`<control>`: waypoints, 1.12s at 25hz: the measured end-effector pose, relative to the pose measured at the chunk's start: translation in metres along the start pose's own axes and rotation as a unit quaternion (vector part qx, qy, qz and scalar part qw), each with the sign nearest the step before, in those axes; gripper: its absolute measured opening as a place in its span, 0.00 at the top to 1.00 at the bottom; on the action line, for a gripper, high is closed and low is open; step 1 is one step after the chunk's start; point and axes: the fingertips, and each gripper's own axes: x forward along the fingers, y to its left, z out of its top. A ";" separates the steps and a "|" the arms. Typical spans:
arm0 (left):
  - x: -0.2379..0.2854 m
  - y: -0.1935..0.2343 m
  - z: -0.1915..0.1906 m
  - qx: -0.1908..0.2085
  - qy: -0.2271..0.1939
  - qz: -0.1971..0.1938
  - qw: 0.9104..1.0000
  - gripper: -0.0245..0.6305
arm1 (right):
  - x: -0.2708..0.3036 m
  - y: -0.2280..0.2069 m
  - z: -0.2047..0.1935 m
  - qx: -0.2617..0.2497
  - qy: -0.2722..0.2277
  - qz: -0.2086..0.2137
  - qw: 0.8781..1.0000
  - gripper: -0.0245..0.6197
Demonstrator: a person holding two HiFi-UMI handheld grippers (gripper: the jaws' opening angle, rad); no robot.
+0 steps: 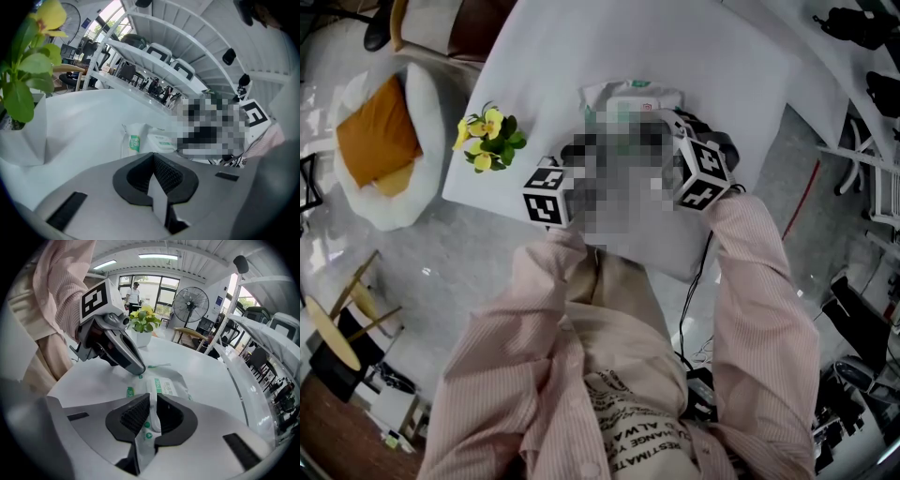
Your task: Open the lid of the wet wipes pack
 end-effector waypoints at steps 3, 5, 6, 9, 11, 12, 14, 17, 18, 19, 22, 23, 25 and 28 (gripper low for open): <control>0.000 0.000 0.000 0.001 0.002 0.001 1.000 0.96 | -0.006 -0.005 0.005 0.013 -0.015 -0.003 1.000 0.91; 0.000 0.001 -0.001 0.000 0.002 0.003 1.000 0.96 | -0.008 -0.008 0.008 0.013 -0.021 -0.003 1.000 0.92; 0.000 0.001 -0.001 -0.001 0.002 0.004 1.000 0.96 | -0.008 -0.009 0.009 0.011 -0.021 -0.002 1.000 0.92; 0.000 0.000 -0.001 -0.003 0.005 0.003 1.000 0.96 | -0.010 -0.010 0.010 0.011 -0.023 -0.005 1.000 0.92; 0.000 0.000 -0.001 -0.002 0.006 0.003 1.000 0.96 | -0.012 -0.013 0.011 0.012 -0.027 -0.010 1.000 0.92; 0.000 0.001 -0.001 -0.002 0.006 0.003 1.000 0.96 | -0.013 -0.015 0.012 0.013 -0.030 -0.014 0.999 0.92; 0.000 0.001 -0.001 -0.003 0.007 0.004 1.000 0.96 | -0.015 -0.020 0.015 0.018 -0.038 -0.023 0.999 0.93; 0.000 0.001 -0.002 -0.004 0.010 0.003 1.000 0.96 | -0.017 -0.027 0.018 0.024 -0.048 -0.035 0.998 0.93; 0.000 0.001 -0.002 -0.005 0.010 0.003 1.000 0.96 | -0.018 -0.030 0.019 0.025 -0.051 -0.040 0.998 0.93; 0.000 0.001 -0.002 -0.005 0.011 0.003 1.000 0.96 | -0.018 -0.033 0.020 0.026 -0.054 -0.046 0.997 0.93; 0.000 0.001 -0.002 -0.007 0.012 0.003 1.000 0.96 | -0.020 -0.042 0.022 0.030 -0.066 -0.068 0.995 0.93; 0.000 0.001 -0.002 -0.008 0.013 0.002 1.000 0.96 | -0.020 -0.045 0.022 0.033 -0.069 -0.073 0.994 0.93; 0.000 0.001 -0.002 -0.007 0.014 0.001 1.000 0.96 | -0.020 -0.050 0.023 0.038 -0.073 -0.083 0.993 0.93; 0.001 0.001 -0.002 -0.009 0.017 0.000 1.000 0.96 | -0.019 -0.058 0.024 0.045 -0.076 -0.098 0.991 0.93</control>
